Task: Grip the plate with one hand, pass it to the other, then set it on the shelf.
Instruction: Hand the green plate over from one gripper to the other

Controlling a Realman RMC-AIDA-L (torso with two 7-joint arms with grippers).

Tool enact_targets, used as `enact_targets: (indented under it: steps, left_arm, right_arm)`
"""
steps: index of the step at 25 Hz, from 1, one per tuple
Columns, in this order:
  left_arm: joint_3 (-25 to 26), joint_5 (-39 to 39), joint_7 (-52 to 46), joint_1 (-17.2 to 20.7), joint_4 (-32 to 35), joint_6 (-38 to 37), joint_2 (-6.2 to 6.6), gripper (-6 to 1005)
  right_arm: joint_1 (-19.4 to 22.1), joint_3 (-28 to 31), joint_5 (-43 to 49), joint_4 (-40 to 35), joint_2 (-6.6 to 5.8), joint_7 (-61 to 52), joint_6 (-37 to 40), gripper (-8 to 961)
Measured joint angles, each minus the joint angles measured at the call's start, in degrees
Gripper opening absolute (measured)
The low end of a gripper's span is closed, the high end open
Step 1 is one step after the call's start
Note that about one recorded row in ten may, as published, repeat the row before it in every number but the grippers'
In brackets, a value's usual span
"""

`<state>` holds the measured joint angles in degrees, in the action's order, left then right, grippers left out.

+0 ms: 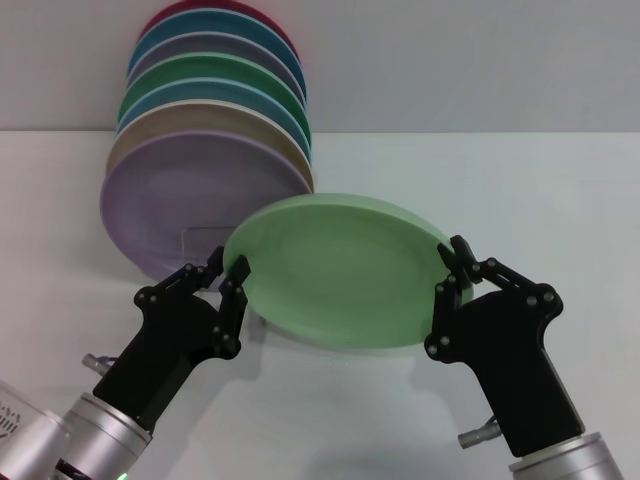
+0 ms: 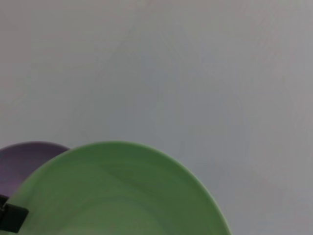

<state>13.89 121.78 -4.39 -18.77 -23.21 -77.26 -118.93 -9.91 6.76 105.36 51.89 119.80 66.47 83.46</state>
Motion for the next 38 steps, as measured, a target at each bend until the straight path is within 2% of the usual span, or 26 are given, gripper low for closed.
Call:
enact_targets:
  steps: [13, 24, 38]
  left_arm:
    - [0.0, 0.4, 0.0, 0.0, 0.2, -0.3, 0.08, 91]
    - [0.0, 0.4, 0.0, 0.0, 0.2, -0.3, 0.11, 90]
    - [-0.1, 0.3, 2.5, 0.2, -0.2, -0.4, 0.07, 42]
  right_arm:
    - [-0.1, -0.2, -0.3, 0.1, 0.00, 0.0, -0.1, 17]
    - [-0.2, -0.5, -0.4, 0.1, 0.00, 0.0, -0.1, 17]
    - [-0.3, -0.6, -0.4, -0.1, -0.01, 0.2, 0.1, 17]
